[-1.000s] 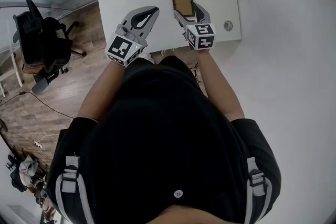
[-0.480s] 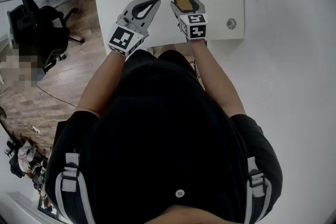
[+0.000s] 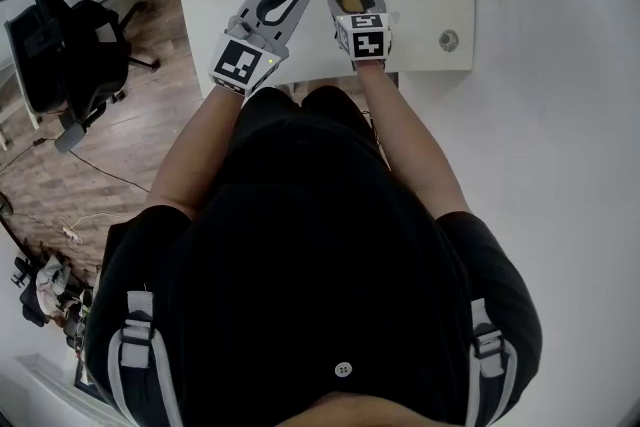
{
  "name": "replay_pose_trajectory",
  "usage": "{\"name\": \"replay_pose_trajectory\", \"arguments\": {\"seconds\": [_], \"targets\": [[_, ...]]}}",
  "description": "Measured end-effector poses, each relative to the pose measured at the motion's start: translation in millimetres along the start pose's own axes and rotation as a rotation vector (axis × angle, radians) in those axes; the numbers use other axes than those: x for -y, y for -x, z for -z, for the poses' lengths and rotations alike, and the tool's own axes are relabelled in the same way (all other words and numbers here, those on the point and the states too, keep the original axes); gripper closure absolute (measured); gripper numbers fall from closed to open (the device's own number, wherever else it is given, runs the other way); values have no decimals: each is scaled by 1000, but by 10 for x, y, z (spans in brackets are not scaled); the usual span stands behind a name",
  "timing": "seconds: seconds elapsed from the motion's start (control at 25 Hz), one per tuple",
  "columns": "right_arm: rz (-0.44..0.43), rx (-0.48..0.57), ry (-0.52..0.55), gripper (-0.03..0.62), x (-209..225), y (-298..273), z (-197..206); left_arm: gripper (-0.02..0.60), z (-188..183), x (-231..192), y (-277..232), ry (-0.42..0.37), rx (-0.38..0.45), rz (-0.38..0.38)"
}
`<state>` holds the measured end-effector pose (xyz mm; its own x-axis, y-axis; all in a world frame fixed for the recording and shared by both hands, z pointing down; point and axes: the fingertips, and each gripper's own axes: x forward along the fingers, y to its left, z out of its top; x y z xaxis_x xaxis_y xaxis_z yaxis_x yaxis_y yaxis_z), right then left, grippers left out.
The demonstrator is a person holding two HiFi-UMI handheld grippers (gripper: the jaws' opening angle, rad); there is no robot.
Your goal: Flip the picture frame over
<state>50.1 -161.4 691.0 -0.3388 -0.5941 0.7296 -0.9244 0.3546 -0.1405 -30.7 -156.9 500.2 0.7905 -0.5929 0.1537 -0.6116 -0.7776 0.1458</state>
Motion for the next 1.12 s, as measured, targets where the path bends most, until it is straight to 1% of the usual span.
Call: {"name": "replay_pose_trajectory", "arguments": {"seconds": [0.16,0.32,0.44,0.72,0.88,1.0,1.12], "targets": [[28,-50,-2,392,42,-111,146,577,68,-43,-27,-3,0,-14],[44,-94,-17,396,68,-221,272,577,139,-83,-43,-11,3,-19],[54,-114,-34,414,87,-271,350,577,186,-89,-57,-8,1,-17],[76,-141,-25,450,110,-383,467,577,263,-102,-35,16,-3,-17],[78,-145,-33,450,115,-467,529,577,320,-102,-19,30,-6,-14],[91,-145,-21,455,119,-498,535,577,358,-111,-19,30,-10,-12],[118,-146,4,476,119,-496,513,577,380,-121,-32,35,-10,-9]]}}
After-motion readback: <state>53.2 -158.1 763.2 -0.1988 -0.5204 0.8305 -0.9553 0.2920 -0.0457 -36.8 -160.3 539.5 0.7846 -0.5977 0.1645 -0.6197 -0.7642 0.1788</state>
